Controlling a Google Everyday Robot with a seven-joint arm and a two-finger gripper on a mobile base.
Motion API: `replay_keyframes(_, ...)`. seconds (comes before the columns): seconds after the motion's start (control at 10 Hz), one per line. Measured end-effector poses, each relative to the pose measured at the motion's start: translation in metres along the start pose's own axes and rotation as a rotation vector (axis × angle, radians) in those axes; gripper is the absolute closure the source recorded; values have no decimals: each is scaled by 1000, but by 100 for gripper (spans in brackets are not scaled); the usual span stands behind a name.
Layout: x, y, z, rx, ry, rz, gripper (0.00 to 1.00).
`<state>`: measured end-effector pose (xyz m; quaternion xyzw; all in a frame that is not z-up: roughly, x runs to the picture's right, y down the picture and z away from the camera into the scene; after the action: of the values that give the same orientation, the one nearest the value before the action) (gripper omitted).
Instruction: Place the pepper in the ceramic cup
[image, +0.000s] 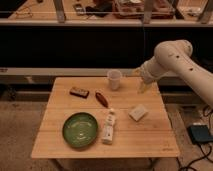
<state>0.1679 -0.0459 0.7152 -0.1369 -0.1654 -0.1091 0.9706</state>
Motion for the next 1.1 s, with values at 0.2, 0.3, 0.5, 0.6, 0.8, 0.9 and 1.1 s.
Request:
replay_keyframes(0.2,0,-27,5,85,-34,-204,35)
replay_keyframes(0.3,5,-33,7,102,-38,-271,35)
replay_keyframes(0.5,9,-48,16,138,-49,-412,35)
replay_keyframes(0.6,10,-52,17,147,-49,-440,35)
replay_keyframes(0.8,12,-54,18,155,-48,-472,35)
replay_keyframes(0.9,12,-55,18,157,-45,-480,35)
replay_keyframes(1.1,12,-61,17,186,5,-588,35)
